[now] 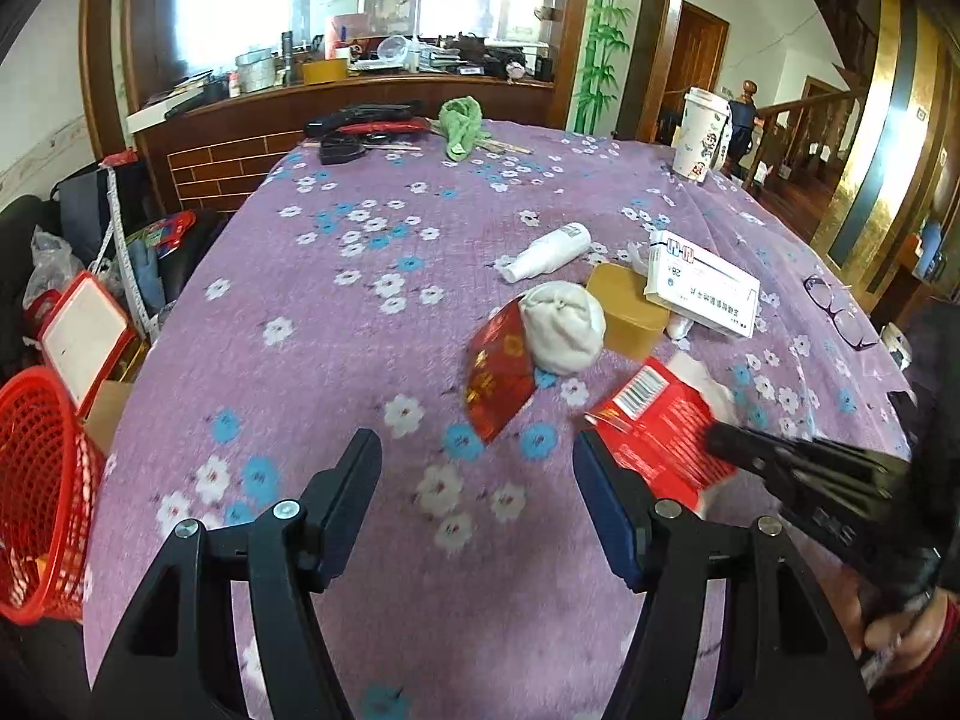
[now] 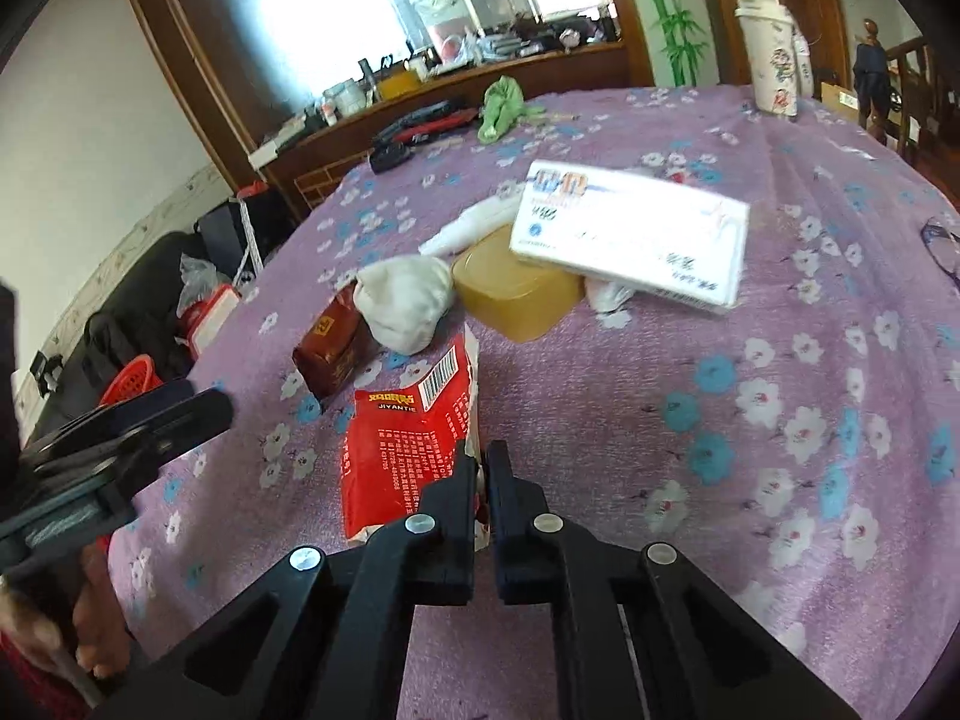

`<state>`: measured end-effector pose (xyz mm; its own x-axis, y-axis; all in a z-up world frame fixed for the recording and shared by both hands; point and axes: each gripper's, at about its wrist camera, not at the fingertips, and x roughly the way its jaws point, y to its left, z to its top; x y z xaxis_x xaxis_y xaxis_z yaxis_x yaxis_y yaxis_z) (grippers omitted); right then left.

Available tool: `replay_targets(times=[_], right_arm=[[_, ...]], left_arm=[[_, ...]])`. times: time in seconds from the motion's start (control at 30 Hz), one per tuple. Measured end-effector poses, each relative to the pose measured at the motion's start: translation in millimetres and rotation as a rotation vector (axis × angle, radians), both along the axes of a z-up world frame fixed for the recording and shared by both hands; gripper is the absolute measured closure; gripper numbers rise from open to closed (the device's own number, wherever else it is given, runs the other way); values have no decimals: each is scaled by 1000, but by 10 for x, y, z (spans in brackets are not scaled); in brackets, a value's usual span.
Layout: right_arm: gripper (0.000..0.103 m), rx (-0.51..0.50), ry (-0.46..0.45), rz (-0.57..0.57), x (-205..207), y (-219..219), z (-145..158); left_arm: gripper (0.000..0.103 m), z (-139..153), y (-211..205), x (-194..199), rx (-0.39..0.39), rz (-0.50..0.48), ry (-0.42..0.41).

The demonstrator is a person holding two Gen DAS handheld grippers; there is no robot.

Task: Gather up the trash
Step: 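Grasp the brown snack packet with the left tool while the right tool holds the red packet, then carry the brown and red snack packets in both tools over the red basket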

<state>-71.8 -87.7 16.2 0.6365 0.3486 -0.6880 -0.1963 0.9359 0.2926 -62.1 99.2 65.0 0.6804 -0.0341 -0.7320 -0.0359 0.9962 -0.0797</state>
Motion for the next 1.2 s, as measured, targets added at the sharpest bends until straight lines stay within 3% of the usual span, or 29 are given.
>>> replay_targets(times=[0.37, 0.47, 0.53, 0.63, 0.7, 0.9, 1.2], right_arm=[[98, 42, -15, -27, -111, -215, 91], [98, 49, -15, -26, -124, -233, 92], [98, 49, -18, -25, -136, -226, 99], [98, 47, -20, -21, -145, -201, 110], [98, 41, -24, -18, -159, -176, 125], [98, 7, -44, -14, -216, -50, 161], [98, -40, -51, 20, -283, 225, 144]], left_arm=[[38, -167, -280, 551, 101, -7, 35], [47, -231, -236, 664, 104, 4, 57], [60, -309, -199, 735, 105, 10, 80], [71, -400, -151, 801, 84, 10, 104], [72, -435, -128, 803, 82, 17, 101], [73, -352, -14, 478, -6, 25, 49], [73, -209, -68, -186, -10, -11, -34]])
